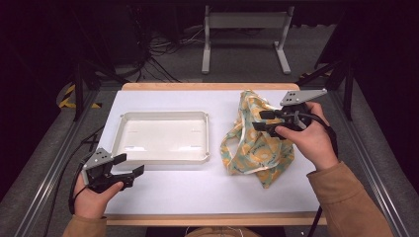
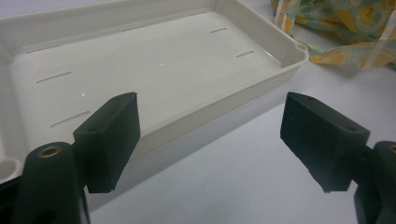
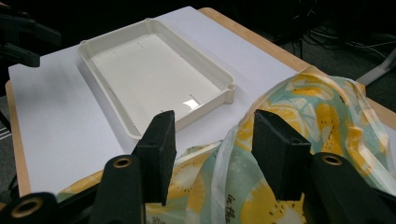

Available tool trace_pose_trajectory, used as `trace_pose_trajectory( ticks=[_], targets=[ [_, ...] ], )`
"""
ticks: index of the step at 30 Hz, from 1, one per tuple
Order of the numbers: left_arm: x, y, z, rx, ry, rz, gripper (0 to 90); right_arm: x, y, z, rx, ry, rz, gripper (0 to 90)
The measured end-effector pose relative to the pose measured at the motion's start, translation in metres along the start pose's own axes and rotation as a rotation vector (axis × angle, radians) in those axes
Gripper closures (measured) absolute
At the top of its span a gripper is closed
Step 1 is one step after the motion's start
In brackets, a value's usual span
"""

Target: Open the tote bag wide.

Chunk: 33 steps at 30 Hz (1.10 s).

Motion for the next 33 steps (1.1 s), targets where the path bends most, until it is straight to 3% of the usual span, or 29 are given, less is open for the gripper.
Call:
trace_pose_trajectory(
  ticks=[5,13,21,33],
  targets=[
    [0.000,0.001,0.000,-0.005,0.008,-0.001,19.7,0.001,0.005,0.000,0.001,0.026,0.022,51.1],
    [0.001,0.002,-0.001,-0.013,0.003,-0.003,19.4,0.007,0.013,-0.004,-0.040,0.036,-0.011,61.2],
    [0.001,0.000,0.000,-0.003,0.003,-0.002,19.4,0.003,0.016,-0.007,-0.110,-0.003,-0.036,90.0],
    [0.002,0.005,-0.002,-0.015,0.011,-0.003,19.4,0.006,0.001,0.002,-0.041,0.010,-0.043,90.0]
  ],
)
Point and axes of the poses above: each handheld gripper's, and its own axes: y roughly forward along the jaws, z roughly out of its top, x roughly to its right, the point moved 7 cm from there along y, roughly forward along the jaws, and after that the axes turned 3 degrees about x, right-handed, at the moved point
